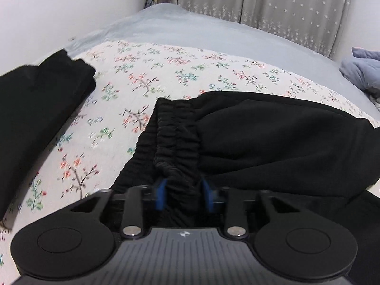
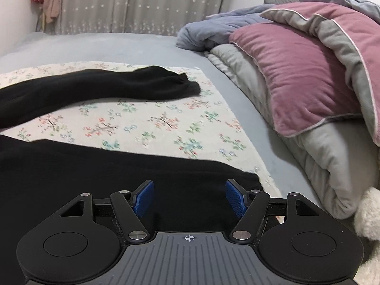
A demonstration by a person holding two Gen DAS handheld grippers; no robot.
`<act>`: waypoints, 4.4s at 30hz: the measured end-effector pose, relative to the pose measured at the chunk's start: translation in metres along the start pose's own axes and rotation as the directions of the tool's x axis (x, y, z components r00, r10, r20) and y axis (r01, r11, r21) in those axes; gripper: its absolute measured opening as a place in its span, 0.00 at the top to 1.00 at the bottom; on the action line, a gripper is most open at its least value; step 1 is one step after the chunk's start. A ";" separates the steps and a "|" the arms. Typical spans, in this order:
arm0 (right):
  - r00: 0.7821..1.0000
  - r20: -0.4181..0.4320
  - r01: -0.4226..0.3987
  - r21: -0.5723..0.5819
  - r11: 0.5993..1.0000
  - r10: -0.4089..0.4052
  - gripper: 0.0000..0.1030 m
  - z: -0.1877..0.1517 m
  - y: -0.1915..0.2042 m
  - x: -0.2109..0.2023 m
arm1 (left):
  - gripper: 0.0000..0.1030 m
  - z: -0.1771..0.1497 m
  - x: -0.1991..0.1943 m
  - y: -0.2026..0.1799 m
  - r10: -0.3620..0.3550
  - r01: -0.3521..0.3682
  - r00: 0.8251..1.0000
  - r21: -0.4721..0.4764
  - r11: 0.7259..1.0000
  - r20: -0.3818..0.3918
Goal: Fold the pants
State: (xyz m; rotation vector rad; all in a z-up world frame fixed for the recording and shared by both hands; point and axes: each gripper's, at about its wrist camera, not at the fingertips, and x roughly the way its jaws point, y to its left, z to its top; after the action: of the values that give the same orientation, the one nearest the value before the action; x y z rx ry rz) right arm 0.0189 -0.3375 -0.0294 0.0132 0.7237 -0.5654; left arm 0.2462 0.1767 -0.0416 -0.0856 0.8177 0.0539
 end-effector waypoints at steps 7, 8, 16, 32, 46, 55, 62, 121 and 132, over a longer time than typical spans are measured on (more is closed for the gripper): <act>0.999 0.015 -0.035 -0.040 0.999 0.036 0.38 0.004 0.015 0.006 | 0.78 0.017 -0.015 0.000 0.206 -0.213 0.960 0.017 0.977 0.188; 0.999 0.017 -0.036 -0.036 0.999 0.037 0.38 0.004 0.015 0.005 | 0.78 0.020 -0.016 0.006 0.200 -0.205 0.959 0.001 0.979 0.203; 0.999 0.025 -0.043 -0.032 0.999 0.044 0.39 0.003 0.018 0.003 | 0.77 0.025 0.001 0.018 0.266 -0.262 0.945 -0.047 0.964 0.188; 0.969 0.034 -0.231 0.470 0.852 0.244 0.36 0.067 -0.048 0.093 | 0.63 0.014 0.029 0.014 0.247 -0.239 0.963 -0.085 0.967 0.105; 0.976 0.061 -0.196 0.667 0.719 0.209 0.85 0.136 -0.067 0.262 | 0.63 0.015 0.032 0.006 0.282 -0.282 0.951 -0.022 0.959 0.123; 0.973 0.197 -0.202 0.473 0.858 0.120 0.88 0.159 -0.116 0.129 | 0.61 0.016 0.034 0.004 0.277 -0.277 0.954 -0.013 0.961 0.118; 0.988 -0.097 -0.067 0.450 0.891 0.123 0.82 0.098 -0.102 0.198 | 0.19 0.029 0.026 0.023 0.232 -0.231 0.970 -0.025 0.973 0.072; 0.952 0.070 -0.306 0.275 0.912 0.298 0.13 0.111 -0.017 -0.013 | 0.23 -0.038 -0.048 0.055 0.104 -0.134 0.991 -0.489 0.862 -0.088; 0.915 -0.125 -0.390 -0.018 0.921 0.385 0.14 0.006 0.113 -0.010 | 0.79 -0.054 -0.066 0.081 0.144 -0.120 0.990 -0.491 0.863 0.011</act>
State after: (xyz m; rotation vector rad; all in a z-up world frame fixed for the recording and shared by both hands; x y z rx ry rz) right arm 0.0722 -0.2379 -0.0387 0.1500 0.8235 -0.1687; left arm 0.1552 0.2506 -0.0350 -0.5080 0.7458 0.3939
